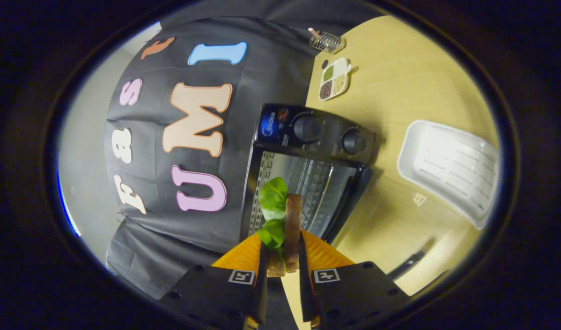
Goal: Open the toaster oven, put the food inside, and close the toaster oven door.
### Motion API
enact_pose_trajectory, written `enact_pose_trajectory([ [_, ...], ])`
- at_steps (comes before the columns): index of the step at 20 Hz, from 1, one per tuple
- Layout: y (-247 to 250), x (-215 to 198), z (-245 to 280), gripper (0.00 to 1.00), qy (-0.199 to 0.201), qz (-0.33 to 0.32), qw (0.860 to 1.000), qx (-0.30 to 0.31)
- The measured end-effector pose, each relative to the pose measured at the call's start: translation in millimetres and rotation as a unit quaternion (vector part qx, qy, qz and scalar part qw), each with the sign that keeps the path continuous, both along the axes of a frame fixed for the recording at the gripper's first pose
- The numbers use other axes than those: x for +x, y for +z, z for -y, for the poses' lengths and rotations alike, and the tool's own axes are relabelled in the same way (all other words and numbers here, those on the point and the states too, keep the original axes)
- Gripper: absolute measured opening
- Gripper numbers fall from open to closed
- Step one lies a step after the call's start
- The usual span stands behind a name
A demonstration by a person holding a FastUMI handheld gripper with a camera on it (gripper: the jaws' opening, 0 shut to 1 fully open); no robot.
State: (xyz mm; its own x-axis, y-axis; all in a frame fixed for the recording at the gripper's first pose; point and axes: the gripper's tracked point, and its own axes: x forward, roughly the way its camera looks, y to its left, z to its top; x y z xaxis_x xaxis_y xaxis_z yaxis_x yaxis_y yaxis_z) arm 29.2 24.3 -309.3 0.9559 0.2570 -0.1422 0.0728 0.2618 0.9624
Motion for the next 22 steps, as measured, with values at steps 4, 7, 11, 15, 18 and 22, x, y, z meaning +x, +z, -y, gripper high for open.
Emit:
enact_pose_trajectory([
  [4, -3, 40, -19, 0.32, -0.016, 0.006, 1.0, -0.008],
  [7, -8, 64, -27, 0.32, -0.023, 0.004, 0.999, -0.028],
  [11, -15, 90, -34, 0.32, -0.02, 0.004, 0.998, -0.066],
  [15, -20, 105, -28, 0.32, -0.035, 0.009, 0.997, -0.071],
  [18, -24, 107, -26, 0.34, -0.042, 0.007, 0.996, -0.082],
  [22, -31, 101, -20, 0.37, -0.053, -0.009, 0.99, -0.127],
])
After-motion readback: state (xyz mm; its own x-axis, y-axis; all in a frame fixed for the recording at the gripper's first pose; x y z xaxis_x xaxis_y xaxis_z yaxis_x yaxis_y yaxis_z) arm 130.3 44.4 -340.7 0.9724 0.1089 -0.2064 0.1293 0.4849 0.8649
